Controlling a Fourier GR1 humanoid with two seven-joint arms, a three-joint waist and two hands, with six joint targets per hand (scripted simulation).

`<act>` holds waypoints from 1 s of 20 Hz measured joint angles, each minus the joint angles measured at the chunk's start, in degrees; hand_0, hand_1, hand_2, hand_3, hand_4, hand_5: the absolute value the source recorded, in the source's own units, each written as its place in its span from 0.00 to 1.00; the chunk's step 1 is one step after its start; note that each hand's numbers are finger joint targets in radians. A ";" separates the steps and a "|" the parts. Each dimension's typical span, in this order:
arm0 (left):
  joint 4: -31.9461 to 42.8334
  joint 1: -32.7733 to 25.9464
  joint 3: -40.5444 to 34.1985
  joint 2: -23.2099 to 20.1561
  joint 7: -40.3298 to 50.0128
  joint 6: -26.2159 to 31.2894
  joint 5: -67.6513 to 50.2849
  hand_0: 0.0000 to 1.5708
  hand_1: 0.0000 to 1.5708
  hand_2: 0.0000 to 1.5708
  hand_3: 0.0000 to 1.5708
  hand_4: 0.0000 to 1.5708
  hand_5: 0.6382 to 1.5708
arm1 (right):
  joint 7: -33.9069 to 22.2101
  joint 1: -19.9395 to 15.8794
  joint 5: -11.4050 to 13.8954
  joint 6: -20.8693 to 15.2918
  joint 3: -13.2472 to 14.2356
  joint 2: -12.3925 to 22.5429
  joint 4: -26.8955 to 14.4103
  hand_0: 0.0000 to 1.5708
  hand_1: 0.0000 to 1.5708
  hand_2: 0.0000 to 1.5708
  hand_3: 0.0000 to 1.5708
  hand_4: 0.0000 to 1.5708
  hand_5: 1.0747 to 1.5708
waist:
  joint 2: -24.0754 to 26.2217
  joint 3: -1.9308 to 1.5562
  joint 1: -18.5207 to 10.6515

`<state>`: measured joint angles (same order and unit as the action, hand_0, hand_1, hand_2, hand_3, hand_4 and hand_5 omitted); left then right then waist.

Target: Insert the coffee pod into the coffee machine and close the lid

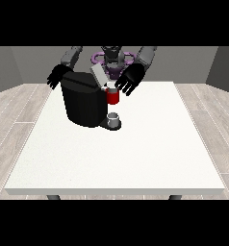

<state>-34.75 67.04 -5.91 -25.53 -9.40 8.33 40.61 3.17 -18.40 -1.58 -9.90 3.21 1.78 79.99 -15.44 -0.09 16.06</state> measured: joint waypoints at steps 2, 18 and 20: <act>-0.20 -0.25 0.95 0.01 -0.33 0.60 0.86 0.00 0.00 0.00 0.00 0.00 1.00 | 0.00 -0.28 -0.37 0.52 0.31 0.43 -0.22 0.00 0.00 0.00 0.00 0.30 1.00 | 0.26 0.00 -0.11; -1.44 -1.34 2.52 1.19 0.17 4.17 2.89 0.00 0.00 0.00 0.00 0.00 1.00 | 2.13 0.91 -0.88 0.09 2.11 0.70 -5.29 0.00 0.00 0.00 0.00 0.27 1.00 | 3.37 0.07 -2.90; -1.78 -2.18 2.71 1.61 0.50 4.07 3.20 0.00 0.00 0.00 0.00 0.00 1.00 | 2.52 1.75 -0.68 -0.30 2.15 0.57 -5.63 0.00 0.00 0.00 0.00 0.26 1.00 | 4.50 0.07 -3.30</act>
<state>-36.53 64.85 -3.20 -23.92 -8.90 12.40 43.81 5.70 -16.65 -2.26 -10.20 5.37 2.35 74.36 -10.94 -0.02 12.75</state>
